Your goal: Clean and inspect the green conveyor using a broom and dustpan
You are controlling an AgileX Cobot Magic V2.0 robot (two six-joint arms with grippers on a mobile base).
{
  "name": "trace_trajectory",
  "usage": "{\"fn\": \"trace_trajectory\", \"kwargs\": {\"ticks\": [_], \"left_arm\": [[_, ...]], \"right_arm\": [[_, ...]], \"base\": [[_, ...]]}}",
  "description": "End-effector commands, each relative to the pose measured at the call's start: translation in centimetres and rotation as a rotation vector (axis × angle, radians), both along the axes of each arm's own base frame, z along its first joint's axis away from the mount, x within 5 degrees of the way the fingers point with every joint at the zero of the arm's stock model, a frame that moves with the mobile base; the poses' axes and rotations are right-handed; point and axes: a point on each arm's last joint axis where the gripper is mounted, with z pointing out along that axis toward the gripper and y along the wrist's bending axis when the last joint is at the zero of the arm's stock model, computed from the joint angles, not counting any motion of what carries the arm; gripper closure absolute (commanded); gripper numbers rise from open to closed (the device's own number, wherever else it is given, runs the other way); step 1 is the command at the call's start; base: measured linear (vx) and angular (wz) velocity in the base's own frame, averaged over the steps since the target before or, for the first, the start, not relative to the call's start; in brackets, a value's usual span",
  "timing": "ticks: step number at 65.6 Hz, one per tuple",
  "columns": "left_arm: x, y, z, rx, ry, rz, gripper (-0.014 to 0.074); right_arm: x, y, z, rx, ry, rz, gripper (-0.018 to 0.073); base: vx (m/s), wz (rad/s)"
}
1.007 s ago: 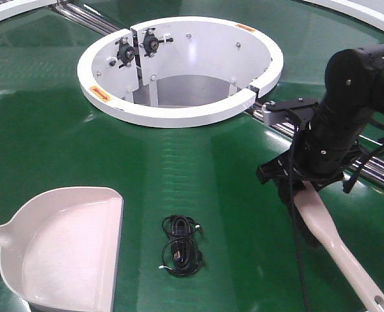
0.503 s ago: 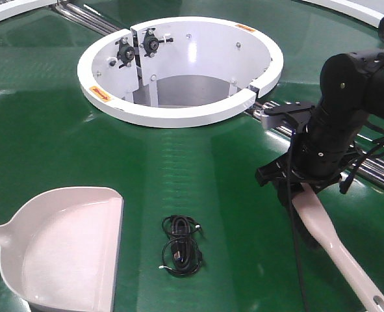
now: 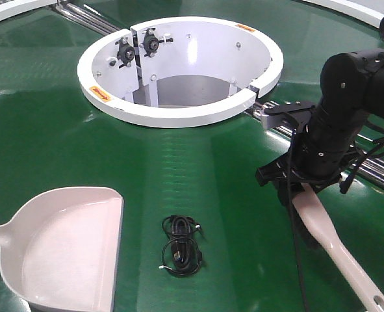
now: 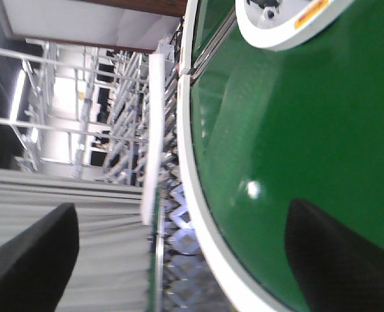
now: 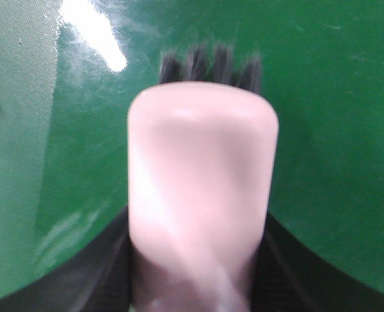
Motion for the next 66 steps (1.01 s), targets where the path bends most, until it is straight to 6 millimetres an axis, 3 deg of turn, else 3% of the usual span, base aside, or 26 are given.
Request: {"fn": "trace_trajectory", "kwargs": {"ticks": [1,46,51,66], "left_arm": [[0.0,-0.2,1.8,0.074,-0.106,-0.035,0.0006],[0.3,0.0,1.6,0.103,-0.059,-0.023,0.0006],[1.1,0.1,1.4,0.099,0.030,-0.009,0.0006],[4.2,0.8,-0.2,0.081,0.507,0.070,0.0006]], "right_arm": [[-0.9,-0.5,2.3,-0.001,-0.021,0.002,0.0561],[-0.9,-0.5,2.3,-0.001,-0.021,0.002,0.0561],[-0.9,-0.5,2.3,-0.001,-0.021,0.002,0.0561],[-0.9,-0.5,2.3,-0.001,-0.021,0.002,0.0561]], "base": [[0.00,0.00],[0.00,0.00],[0.00,0.00],[0.00,0.00]]}}
